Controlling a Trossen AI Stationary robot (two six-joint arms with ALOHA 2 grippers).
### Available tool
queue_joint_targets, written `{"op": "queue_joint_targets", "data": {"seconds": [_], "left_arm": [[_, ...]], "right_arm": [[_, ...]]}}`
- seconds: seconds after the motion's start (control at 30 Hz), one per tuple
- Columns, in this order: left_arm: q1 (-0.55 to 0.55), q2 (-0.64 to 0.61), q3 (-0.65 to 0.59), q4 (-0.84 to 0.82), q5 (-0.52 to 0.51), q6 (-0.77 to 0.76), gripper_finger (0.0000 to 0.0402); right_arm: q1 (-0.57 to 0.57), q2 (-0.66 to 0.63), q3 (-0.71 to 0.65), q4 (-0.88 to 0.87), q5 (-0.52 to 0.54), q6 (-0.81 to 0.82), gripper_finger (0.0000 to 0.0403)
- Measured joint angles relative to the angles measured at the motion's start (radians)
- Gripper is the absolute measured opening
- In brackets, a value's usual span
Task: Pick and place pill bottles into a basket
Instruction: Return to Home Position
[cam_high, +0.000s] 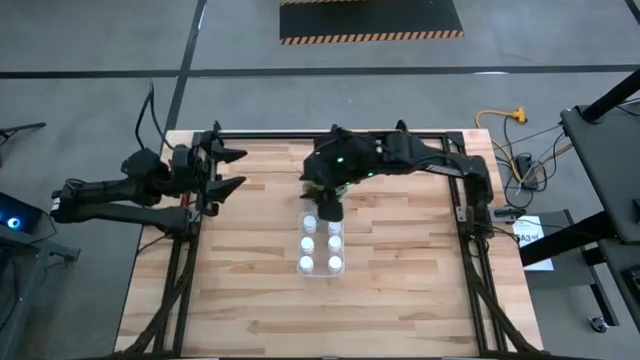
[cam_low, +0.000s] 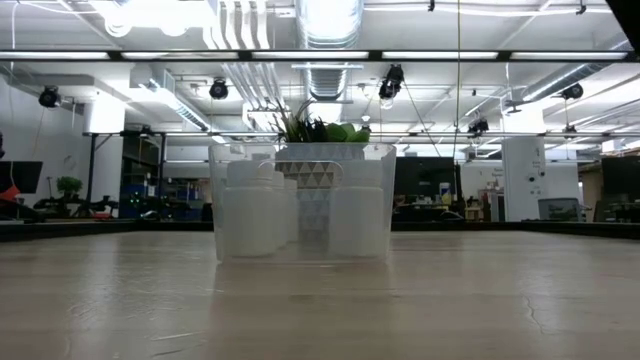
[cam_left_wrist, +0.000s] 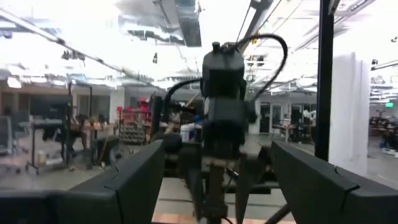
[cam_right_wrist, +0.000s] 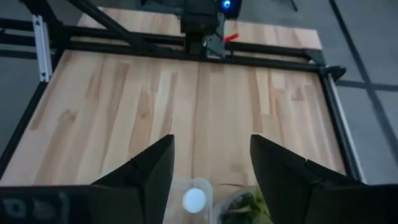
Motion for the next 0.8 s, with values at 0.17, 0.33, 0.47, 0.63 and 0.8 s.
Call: {"op": "queue_joint_targets", "data": {"seconds": [0.17, 0.33, 0.47, 0.63, 0.8], "left_arm": [[0.000, -0.065, -0.084, 0.032, -0.004, 0.058, 0.0274], [0.000, -0.136, -0.119, 0.039, -0.023, 0.059, 0.0274], [0.000, -0.193, -0.139, 0.039, -0.023, 0.058, 0.0274], [0.000, -0.248, -0.161, 0.047, -0.027, 0.060, 0.0274], [0.000, -0.261, -0.193, 0.048, -0.026, 0.055, 0.0274]], "right_arm": [[-0.004, -0.091, -0.056, -0.017, -0.001, -0.009, 0.0201], [-0.011, -0.229, -0.242, 0.028, 0.000, -0.009, 0.0201], [-0.030, -0.382, -0.497, 0.166, 0.002, 0.018, 0.0201], [-0.042, -0.602, -0.847, 0.506, 0.002, 0.113, 0.0201], [-0.043, -0.825, -1.130, 0.891, 0.003, 0.188, 0.0201]]}}
